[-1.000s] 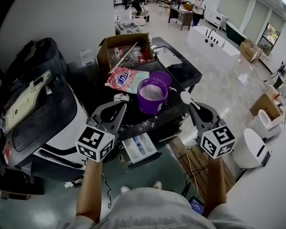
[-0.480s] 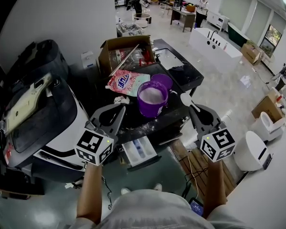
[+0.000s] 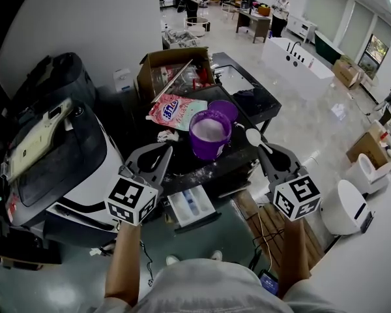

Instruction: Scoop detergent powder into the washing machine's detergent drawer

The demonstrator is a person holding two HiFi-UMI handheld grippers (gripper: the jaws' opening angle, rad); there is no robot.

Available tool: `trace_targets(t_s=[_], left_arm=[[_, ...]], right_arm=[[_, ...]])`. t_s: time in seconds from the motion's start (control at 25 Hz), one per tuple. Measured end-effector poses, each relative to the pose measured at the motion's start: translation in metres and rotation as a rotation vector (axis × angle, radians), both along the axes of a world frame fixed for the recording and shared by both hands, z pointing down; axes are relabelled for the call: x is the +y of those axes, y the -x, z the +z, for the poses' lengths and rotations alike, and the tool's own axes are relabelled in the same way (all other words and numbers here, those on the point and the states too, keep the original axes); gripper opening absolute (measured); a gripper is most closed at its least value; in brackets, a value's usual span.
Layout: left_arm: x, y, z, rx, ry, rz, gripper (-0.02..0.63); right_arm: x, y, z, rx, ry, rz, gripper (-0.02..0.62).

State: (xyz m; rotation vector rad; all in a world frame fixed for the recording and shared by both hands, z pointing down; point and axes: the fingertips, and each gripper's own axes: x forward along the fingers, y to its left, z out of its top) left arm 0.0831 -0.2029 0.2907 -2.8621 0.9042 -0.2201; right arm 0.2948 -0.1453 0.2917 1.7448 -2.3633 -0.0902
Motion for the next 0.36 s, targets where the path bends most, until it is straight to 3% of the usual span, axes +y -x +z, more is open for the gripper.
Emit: trace_targets(t_s=[0.36], left_arm=[[-0.0019,-0.0053,0.0035,-0.006,0.005,0.003,0.006]], right_arm=[[-0.0017,-0.0048,0.0055,-0.006,0.013,-0.003,0.012]])
